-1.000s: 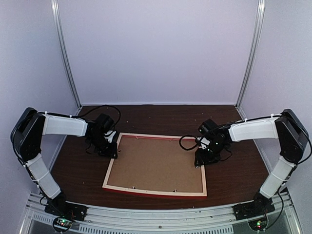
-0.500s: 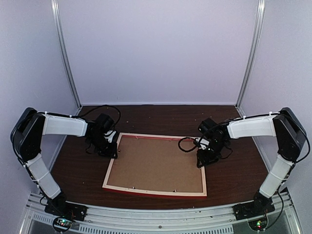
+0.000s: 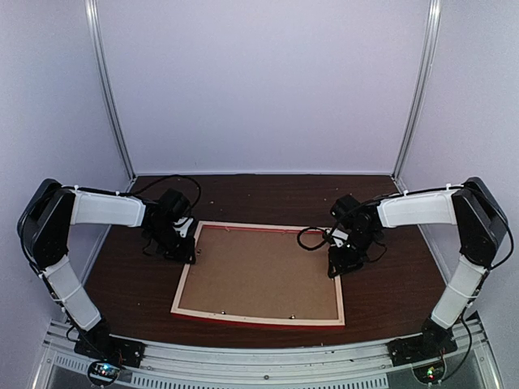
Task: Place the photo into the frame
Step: Press the fastener.
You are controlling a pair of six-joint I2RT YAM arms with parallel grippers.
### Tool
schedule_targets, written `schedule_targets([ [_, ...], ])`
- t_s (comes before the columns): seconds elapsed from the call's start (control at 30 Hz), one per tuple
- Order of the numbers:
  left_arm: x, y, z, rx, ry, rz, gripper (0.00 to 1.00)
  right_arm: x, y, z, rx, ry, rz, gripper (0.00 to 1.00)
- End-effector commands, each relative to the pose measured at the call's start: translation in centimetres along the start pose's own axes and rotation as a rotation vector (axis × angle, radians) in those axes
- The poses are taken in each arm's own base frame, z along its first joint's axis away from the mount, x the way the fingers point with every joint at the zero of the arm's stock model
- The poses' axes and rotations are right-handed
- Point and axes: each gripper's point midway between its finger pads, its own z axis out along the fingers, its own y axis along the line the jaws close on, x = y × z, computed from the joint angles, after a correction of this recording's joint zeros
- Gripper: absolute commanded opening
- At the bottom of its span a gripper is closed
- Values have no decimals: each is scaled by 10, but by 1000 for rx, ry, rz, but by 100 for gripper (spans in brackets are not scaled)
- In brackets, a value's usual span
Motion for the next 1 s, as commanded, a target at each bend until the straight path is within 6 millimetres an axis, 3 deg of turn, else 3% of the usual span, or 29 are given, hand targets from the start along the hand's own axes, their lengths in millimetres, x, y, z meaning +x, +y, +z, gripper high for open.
schedule_targets([
  [0.0,6,4,-2,-20,11,-4,35,3,-4,6,4,34,-84,21],
  [0.2,7,5,-2,-21,11,-4,35,6,-6,10,2,55,-121,19],
  [0.67,6,5,-3,-21,5,-13,35,10,1,6,-44,56,-104,44],
  [0.97,6,4,-2,-17,7,-11,35,9,-6,8,-7,57,-96,28],
])
